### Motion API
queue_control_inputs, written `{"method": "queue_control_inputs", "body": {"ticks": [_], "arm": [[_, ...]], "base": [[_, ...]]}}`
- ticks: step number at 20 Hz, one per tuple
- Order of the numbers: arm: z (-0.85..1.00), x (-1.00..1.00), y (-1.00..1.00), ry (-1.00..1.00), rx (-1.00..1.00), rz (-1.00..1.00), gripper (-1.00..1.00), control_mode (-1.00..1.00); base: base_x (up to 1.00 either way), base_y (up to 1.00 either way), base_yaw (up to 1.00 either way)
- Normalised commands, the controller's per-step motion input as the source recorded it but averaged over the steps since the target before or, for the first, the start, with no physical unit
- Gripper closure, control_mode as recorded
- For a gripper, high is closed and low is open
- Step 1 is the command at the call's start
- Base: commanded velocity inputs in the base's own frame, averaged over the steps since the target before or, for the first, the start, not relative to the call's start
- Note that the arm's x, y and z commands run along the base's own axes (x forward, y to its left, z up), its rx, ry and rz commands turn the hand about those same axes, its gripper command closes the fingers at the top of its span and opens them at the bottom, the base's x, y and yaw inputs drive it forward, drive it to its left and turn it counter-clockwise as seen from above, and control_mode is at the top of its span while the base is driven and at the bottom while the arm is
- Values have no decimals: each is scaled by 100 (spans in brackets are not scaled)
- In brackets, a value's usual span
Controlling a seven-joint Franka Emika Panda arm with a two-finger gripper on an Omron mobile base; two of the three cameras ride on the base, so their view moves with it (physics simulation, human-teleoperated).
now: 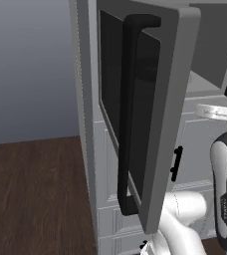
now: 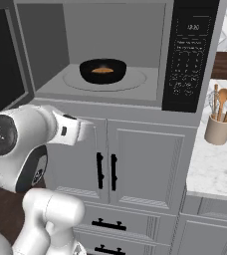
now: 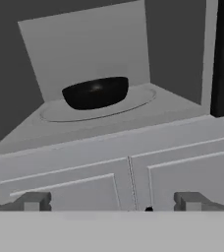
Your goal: Open the microwave, place the bowl with waffle inside the microwave, then close the microwave door and turn it on.
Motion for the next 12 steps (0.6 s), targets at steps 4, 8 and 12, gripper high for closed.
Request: {"method": "queue_control_inputs", "body": {"ticks": [4, 8, 12], "arm": [[14, -67, 1, -31, 2, 0, -100, -100], [58, -61, 21, -13, -5, 0, -100, -100], [59, -79, 46, -12, -14, 0, -100, -100]], "base": [[0, 0, 0], [0, 0, 0], [0, 0, 0]]}}
